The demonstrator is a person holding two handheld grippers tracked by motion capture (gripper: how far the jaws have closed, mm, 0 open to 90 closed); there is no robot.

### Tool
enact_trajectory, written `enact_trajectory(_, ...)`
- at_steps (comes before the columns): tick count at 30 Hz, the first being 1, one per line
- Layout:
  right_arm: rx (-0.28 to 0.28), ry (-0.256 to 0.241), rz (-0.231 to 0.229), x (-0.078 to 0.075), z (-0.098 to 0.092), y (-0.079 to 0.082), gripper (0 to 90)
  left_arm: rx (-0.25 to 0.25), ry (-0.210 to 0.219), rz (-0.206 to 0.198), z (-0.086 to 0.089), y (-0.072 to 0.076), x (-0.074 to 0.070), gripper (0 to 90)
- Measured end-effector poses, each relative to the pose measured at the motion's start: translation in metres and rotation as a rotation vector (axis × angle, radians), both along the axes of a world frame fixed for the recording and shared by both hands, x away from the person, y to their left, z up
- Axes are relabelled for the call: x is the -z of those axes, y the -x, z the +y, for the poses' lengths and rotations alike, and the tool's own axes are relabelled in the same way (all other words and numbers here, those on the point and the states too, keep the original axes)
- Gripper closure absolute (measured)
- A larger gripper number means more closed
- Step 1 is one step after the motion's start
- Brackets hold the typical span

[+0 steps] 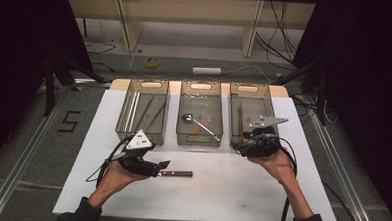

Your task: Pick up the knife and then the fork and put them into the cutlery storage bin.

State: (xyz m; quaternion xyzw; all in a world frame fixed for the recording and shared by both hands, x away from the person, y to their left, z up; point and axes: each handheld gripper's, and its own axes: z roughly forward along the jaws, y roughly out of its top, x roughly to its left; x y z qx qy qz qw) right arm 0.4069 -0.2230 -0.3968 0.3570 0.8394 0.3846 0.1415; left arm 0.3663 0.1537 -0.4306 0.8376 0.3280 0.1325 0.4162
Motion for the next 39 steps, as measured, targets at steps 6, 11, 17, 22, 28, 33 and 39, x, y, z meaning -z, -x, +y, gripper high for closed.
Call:
enact_trajectory(6,-0.061,-0.021,0.012,0.011,0.004,0.018,36.9,0.052,-0.108,0.03,-0.01,-0.005,0.003,23.4)
enact_trajectory(11,-0.09,-0.04,0.005,0.018,0.008,0.03,35.7,0.083,-0.177,0.048,-0.017,-0.009,0.007,27.2)
enact_trajectory(17,-0.119,-0.043,-0.001,0.023,0.015,0.039,32.1,0.122,-0.228,0.075,-0.023,-0.011,0.014,29.1)
enact_trajectory(22,-0.133,-0.042,-0.017,0.023,0.02,0.045,31.2,0.154,-0.265,0.077,-0.024,-0.012,0.015,34.9)
enact_trajectory(28,-0.151,-0.033,-0.017,0.024,0.022,0.05,31.2,0.182,-0.314,0.104,-0.027,-0.015,0.016,39.8)
enact_trajectory(33,-0.147,-0.039,-0.021,0.023,0.019,0.052,31.4,0.187,-0.342,0.137,-0.03,-0.018,0.019,42.8)
enact_trajectory(39,-0.148,-0.033,-0.017,0.025,0.018,0.053,31.5,0.202,-0.377,0.189,-0.033,-0.022,0.021,49.0)
